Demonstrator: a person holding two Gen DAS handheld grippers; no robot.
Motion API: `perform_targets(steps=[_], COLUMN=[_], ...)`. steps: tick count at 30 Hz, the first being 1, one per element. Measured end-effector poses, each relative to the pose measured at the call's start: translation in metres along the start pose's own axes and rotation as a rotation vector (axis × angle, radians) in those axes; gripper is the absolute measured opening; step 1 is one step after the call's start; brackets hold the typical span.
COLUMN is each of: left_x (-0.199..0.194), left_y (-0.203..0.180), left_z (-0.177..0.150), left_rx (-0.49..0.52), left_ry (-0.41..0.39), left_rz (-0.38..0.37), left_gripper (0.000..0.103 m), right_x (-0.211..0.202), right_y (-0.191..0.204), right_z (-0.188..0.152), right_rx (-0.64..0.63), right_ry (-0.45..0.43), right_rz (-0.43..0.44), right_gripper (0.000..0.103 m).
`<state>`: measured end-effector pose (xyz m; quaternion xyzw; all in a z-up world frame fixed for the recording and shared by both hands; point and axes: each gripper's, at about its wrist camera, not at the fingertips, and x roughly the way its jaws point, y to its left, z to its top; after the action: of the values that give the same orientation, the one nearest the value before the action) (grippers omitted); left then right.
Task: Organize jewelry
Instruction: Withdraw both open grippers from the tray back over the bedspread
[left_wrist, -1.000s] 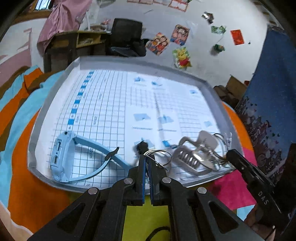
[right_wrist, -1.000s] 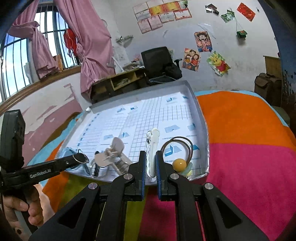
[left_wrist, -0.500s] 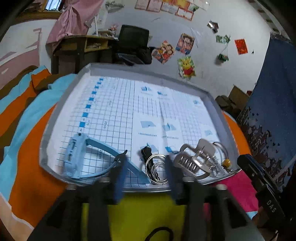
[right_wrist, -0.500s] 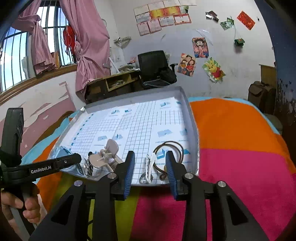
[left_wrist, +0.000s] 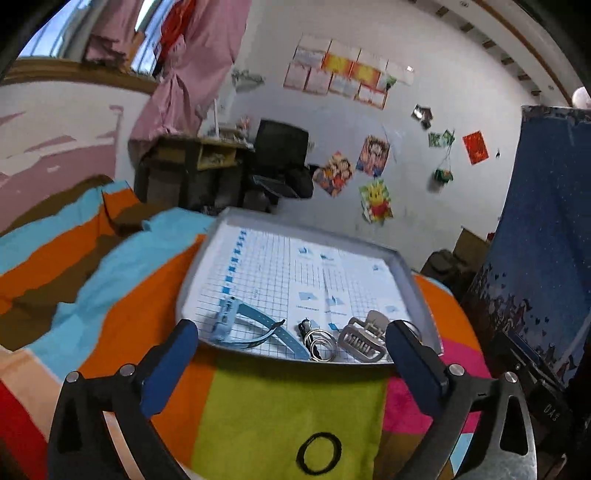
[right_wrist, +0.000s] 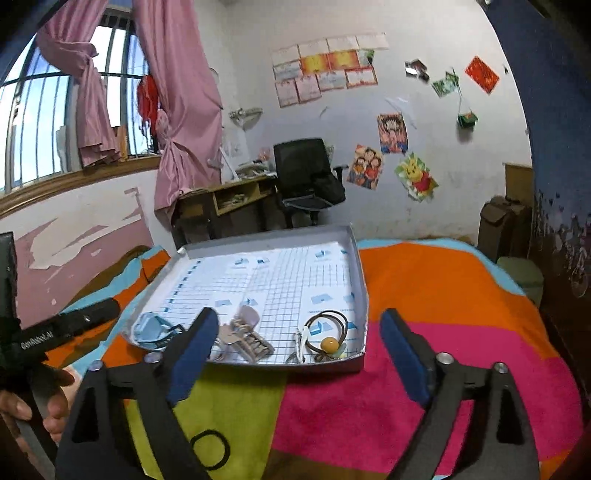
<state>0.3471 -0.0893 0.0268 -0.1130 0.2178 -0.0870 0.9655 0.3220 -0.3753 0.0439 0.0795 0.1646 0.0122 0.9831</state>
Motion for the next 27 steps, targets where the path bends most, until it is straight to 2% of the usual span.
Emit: perform_targets(steps=[3,11,19,23,27], left_x=[-0.028,-0.099,-0.143,-0.159,-0.171], left_y=[0.001,0.012,0.033,0.041,0.051], left_z=[-0.004,-0.022,-0.047,-0.06,-0.072], left_rx=[0.039,0.082,0.105,0.132,0.112], left_ry=[-0.049,-0.109,-0.082,-0.057,-0.038], left_rz=[0.017,0.035,0.05,0.076,0.099], left_gripper=[0.103,0.103,0.103,0.103,0.103], right_x=[-0.024,-0.094,-0.144,-0.159,-0.167], right_y=[0.009,0.042,0.056,0.062,0.067], right_z=[0.003,-0.011,-0.033,-0.046,-0.062], right_rx=[-0.014,-0.066,-0.052,-0.052,-0.048], right_ry=[-0.024,-0.077,-0.047,-0.031,0.006], right_rz=[0.013,0.033,0.085,0.084,0.086], right_gripper=[0.101,0.102,0.102,0.102,0.102])
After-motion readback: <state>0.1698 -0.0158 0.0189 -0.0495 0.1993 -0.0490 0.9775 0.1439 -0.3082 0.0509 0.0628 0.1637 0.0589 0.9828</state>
